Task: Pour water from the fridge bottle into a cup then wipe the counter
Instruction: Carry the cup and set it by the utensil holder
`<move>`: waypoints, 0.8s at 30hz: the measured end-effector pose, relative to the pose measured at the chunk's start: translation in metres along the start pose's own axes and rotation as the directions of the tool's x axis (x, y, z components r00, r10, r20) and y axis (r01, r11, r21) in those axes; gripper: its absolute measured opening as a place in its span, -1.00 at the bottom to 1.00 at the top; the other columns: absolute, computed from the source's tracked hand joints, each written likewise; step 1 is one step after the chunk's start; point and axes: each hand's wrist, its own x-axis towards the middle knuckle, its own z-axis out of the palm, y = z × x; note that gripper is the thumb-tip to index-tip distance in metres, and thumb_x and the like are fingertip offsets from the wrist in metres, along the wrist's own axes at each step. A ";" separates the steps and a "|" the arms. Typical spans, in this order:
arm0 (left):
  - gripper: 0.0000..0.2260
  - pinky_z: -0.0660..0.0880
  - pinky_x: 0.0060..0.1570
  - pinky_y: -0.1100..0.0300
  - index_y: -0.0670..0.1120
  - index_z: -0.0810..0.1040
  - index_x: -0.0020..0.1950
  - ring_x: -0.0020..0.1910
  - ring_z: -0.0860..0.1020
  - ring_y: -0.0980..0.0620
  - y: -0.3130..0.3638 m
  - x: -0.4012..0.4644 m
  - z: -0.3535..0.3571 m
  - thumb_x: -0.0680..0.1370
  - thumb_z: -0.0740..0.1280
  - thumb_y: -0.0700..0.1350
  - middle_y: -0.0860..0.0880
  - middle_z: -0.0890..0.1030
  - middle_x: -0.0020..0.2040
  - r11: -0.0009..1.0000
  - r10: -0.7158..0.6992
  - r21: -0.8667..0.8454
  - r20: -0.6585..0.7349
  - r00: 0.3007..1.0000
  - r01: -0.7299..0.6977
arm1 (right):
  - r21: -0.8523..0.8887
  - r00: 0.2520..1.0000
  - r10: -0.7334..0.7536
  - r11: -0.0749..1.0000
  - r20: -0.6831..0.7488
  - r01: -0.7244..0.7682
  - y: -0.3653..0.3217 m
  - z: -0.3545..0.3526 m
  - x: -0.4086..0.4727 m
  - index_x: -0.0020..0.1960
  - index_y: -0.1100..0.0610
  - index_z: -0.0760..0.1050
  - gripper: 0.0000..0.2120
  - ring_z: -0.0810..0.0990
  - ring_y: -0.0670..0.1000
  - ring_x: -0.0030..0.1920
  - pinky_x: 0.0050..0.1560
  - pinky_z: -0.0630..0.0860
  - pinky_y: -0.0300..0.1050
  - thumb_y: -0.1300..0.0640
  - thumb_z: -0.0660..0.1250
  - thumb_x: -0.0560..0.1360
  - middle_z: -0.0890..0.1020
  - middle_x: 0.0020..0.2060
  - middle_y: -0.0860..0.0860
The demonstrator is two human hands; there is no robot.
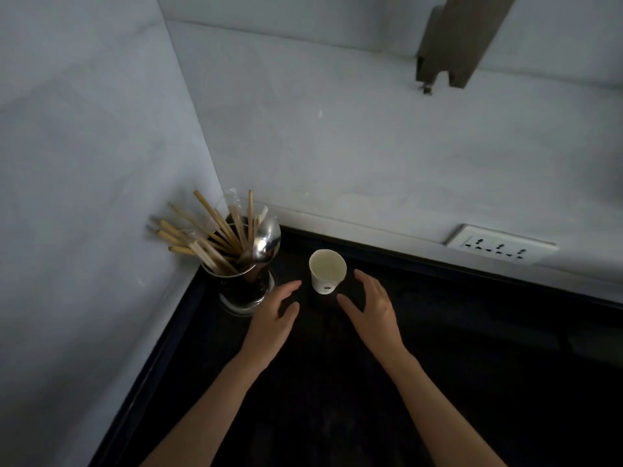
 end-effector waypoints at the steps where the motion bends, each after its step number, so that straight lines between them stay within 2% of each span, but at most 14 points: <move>1: -0.65 0.25 0.24 0.35 0.10 0.41 0.37 0.30 0.35 0.30 0.004 -0.009 -0.003 0.60 0.25 -0.14 0.15 0.45 0.34 0.996 0.033 0.085 -0.006 0.999 -0.033 | -0.029 1.000 0.011 1.000 -0.005 -0.011 -0.005 -0.009 -0.010 0.43 0.10 0.32 -0.43 0.36 0.03 0.40 0.37 0.34 -0.05 0.00 0.39 0.49 0.43 0.36 0.08; 3: -0.64 0.24 0.25 0.32 0.04 0.38 0.41 0.30 0.32 0.29 0.012 -0.026 -0.011 0.61 0.24 -0.12 0.10 0.43 0.37 0.962 0.117 0.248 -0.001 0.993 -0.113 | -0.078 0.999 0.012 0.997 -0.037 -0.014 -0.016 -0.025 -0.031 0.42 0.11 0.33 -0.47 0.32 0.04 0.42 0.36 0.30 -0.07 0.01 0.36 0.51 0.41 0.37 0.09; 6: -0.62 0.27 0.28 0.26 -0.02 0.38 0.43 0.34 0.38 0.15 0.021 -0.053 -0.020 0.60 0.25 -0.10 0.04 0.44 0.37 0.880 0.251 0.414 0.008 0.968 -0.232 | -0.126 0.994 -0.022 0.992 -0.111 0.008 -0.028 -0.046 -0.069 0.38 0.15 0.39 -0.52 0.33 0.07 0.42 0.35 0.40 0.06 0.02 0.35 0.52 0.46 0.33 0.10; 11: -0.65 0.43 0.24 0.05 -0.15 0.50 0.32 0.22 0.53 -0.04 0.025 -0.098 -0.030 0.54 0.34 -0.14 -0.10 0.57 0.22 0.691 0.494 0.584 0.051 0.868 -0.427 | -0.250 0.978 -0.010 0.967 -0.207 -0.043 -0.043 -0.070 -0.141 0.37 0.14 0.40 -0.56 0.29 0.06 0.44 0.37 0.38 0.08 -0.01 0.29 0.55 0.47 0.32 0.07; 17: -0.62 0.39 0.33 -0.06 -0.10 0.46 0.36 0.34 0.45 -0.07 0.023 -0.164 -0.006 0.56 0.30 -0.06 -0.09 0.51 0.33 0.554 0.506 0.672 0.198 0.840 -0.492 | -0.272 0.943 0.081 0.946 -0.324 -0.175 -0.046 -0.083 -0.243 0.37 0.14 0.40 -0.57 0.28 0.05 0.45 0.38 0.37 0.08 -0.02 0.26 0.56 0.48 0.32 0.06; 24: -0.62 0.39 0.33 -0.08 -0.09 0.46 0.36 0.35 0.44 -0.09 0.014 -0.224 0.037 0.56 0.31 -0.06 -0.11 0.50 0.34 0.448 0.517 0.610 0.421 0.746 -0.654 | -0.232 0.858 0.274 0.886 -0.434 -0.400 -0.019 -0.090 -0.368 0.33 0.17 0.45 -0.61 0.34 0.09 0.41 0.37 0.37 0.02 0.02 0.28 0.57 0.53 0.26 0.07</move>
